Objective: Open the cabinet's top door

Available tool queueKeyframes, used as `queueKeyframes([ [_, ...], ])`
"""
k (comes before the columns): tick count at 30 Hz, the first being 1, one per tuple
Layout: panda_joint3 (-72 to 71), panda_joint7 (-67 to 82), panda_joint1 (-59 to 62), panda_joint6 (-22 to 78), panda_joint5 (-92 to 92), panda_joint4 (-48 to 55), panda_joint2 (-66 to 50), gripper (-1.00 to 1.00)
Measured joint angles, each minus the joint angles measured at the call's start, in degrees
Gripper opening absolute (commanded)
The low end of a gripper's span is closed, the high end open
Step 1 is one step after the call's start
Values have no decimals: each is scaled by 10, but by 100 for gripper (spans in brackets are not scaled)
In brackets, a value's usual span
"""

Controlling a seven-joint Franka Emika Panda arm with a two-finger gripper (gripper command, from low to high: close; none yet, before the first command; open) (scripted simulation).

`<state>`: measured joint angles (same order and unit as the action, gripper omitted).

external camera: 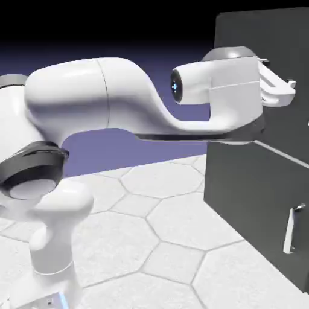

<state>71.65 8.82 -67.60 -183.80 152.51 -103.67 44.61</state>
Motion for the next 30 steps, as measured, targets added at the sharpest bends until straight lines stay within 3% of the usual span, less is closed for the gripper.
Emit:
queueKeyframes([
  [6,63,45,-59,-9,135,51,11,0],
  [13,153,44,-184,-17,132,148,-5,0],
  [14,156,44,-187,-17,132,150,-5,-100],
  [30,-44,-67,104,82,135,-58,-81,-100],
])
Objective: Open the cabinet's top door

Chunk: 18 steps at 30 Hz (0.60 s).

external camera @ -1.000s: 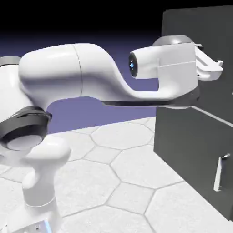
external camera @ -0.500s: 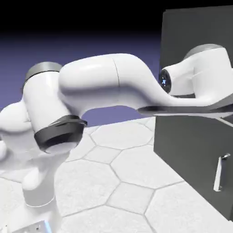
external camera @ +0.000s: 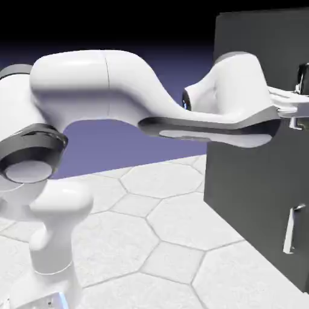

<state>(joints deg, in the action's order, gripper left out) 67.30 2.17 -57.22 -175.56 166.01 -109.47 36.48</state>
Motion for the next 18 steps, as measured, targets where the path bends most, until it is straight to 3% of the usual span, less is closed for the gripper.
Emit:
queueKeyframes([
  [18,-304,-113,374,39,-30,-150,-35,-100],
])
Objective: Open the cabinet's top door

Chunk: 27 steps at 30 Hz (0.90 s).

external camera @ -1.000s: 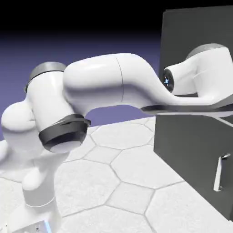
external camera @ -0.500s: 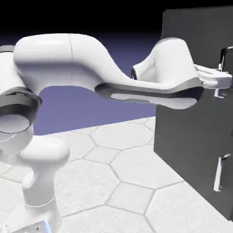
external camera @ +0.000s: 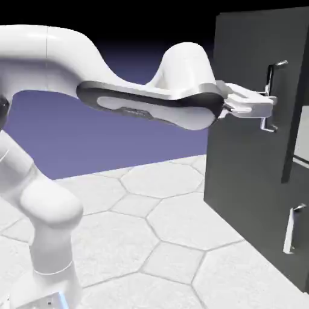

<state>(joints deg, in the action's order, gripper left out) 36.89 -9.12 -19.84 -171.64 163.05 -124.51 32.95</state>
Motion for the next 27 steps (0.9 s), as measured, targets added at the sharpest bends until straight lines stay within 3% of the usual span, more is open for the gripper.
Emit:
queueKeyframes([
  [16,-276,145,332,9,-270,-177,138,-100],
  [27,-437,232,560,-81,-480,-261,277,-100],
])
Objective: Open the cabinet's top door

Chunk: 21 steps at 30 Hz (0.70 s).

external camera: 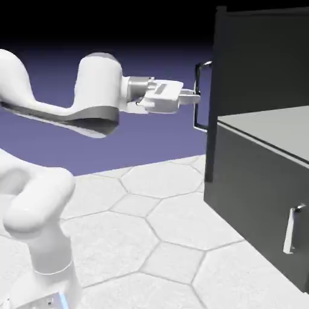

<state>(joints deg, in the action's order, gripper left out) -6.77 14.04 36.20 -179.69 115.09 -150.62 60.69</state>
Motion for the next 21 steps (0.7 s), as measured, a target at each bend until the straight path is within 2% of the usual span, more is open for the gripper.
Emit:
queueKeyframes([
  [5,-25,99,53,-32,-123,-35,47,-100],
  [10,-19,223,33,-9,-245,-73,76,-100],
  [13,-13,298,-8,35,-315,-97,98,-100],
  [21,-52,437,-144,231,-488,-152,204,-100],
])
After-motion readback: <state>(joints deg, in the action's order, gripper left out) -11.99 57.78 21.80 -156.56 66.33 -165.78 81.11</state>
